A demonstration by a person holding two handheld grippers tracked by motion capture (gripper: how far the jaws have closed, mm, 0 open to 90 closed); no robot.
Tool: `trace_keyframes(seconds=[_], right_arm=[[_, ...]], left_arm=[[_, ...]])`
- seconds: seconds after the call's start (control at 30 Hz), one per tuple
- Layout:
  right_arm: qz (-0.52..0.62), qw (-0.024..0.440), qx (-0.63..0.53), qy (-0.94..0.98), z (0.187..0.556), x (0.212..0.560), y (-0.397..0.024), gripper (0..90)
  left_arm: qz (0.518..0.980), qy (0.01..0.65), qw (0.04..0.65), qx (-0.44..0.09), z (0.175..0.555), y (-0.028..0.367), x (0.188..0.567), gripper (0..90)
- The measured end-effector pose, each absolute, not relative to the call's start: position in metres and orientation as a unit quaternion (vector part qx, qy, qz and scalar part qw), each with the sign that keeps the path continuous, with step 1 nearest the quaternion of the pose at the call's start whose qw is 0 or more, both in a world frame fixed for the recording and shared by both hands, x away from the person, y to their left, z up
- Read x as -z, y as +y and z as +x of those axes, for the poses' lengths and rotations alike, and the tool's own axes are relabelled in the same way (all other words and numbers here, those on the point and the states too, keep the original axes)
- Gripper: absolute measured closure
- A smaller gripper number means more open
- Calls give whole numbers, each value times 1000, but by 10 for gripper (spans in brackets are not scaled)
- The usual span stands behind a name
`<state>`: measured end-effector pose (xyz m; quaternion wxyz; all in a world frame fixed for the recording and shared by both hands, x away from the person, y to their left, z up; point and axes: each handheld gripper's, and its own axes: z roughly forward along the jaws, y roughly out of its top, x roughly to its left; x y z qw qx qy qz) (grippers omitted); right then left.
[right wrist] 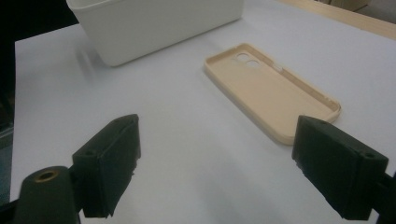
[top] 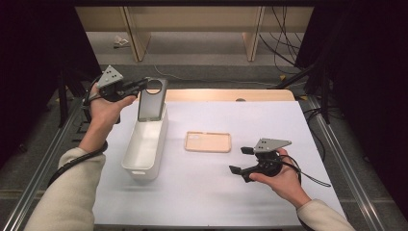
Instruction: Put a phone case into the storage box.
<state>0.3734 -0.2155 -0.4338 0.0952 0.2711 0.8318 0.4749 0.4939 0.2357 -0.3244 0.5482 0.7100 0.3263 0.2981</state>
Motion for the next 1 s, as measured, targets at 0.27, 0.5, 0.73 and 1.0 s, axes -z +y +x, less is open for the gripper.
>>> trace_keyframes(seconds=[0.27, 0.5, 0.73, 1.0], right_arm=[[272, 94, -474, 832, 373, 434, -216, 163], [272, 94, -474, 832, 373, 434, -216, 163], [271, 94, -473, 833, 373, 434, -215, 163], [270, 94, -474, 833, 373, 435, -215, 163]], left_arm=[[710, 329, 548, -297, 500, 236, 325, 810], [708, 335, 547, -295, 505, 238, 328, 810], [709, 340, 544, -292, 509, 237, 332, 810], [710, 344, 540, -291, 513, 236, 335, 810]])
